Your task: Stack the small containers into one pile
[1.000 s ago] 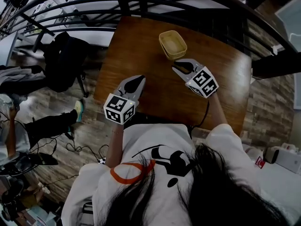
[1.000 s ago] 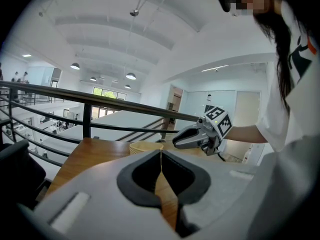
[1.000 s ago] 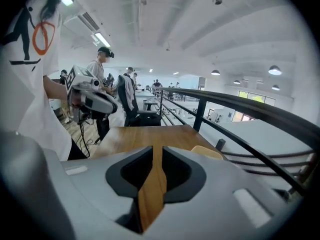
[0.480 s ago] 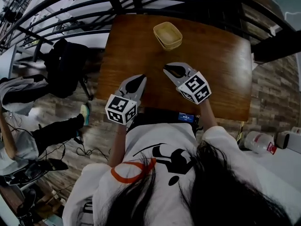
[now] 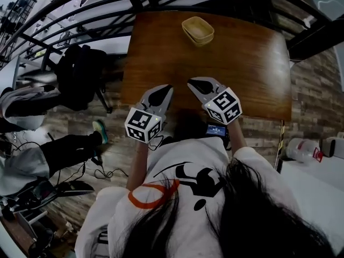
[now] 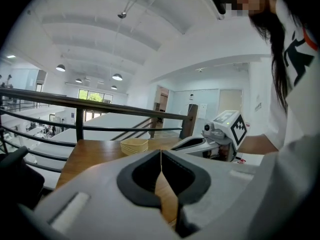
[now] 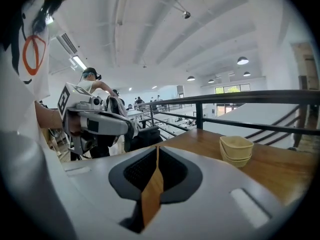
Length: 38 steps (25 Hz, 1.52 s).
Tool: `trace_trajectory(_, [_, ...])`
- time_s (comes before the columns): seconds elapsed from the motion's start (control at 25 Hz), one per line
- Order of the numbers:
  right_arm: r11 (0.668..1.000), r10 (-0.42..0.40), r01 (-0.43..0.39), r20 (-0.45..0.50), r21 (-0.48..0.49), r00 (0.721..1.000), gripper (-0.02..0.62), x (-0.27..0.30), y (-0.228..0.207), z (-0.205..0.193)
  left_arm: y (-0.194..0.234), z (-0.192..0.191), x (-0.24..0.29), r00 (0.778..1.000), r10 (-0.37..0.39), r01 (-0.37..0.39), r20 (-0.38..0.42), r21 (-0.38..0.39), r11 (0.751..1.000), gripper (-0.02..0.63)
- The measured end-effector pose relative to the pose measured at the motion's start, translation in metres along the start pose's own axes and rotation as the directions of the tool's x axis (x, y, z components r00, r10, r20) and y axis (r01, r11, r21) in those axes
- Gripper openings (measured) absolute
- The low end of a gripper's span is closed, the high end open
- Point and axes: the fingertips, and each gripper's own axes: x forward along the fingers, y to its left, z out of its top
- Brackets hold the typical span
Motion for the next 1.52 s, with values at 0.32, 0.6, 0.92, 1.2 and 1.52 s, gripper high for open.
trace_trajectory(0.32, [0.998, -0.03, 0.029, 0.028, 0.049, 0.999, 0.029, 0.005, 0.091, -0.003, -0.014, -0.025, -0.091, 1.0, 0.0, 0.0, 0.021, 0.0, 1.0, 0.0])
trace_trajectory(0.6, [0.996, -0.059, 0.057, 0.028, 0.071, 0.998, 0.021, -0.005, 0.152, -0.007, -0.033, -0.047, -0.144, 0.999, -0.013, 0.015, 0.042, -0.036, 0.999, 0.0])
trace_trajectory(0.92, [0.997, -0.061, 0.061, 0.004, 0.04, 0.998, 0.021, -0.02, 0.19, -0.017, -0.059, -0.058, -0.171, 0.998, -0.03, 0.033, 0.06, -0.044, 0.999, 0.0])
trace_trajectory(1.2, [0.999, -0.042, 0.042, 0.006, 0.019, 0.999, 0.021, -0.034, 0.196, -0.016, -0.071, -0.056, -0.174, 0.998, -0.008, 0.011, 0.07, -0.044, 0.999, 0.0])
trace_trajectory(1.52, [1.0, -0.029, 0.029, 0.004, 0.002, 1.0, 0.021, -0.052, 0.19, -0.017, -0.088, -0.05, -0.162, 0.997, 0.002, 0.001, 0.079, -0.039, 0.999, 0.0])
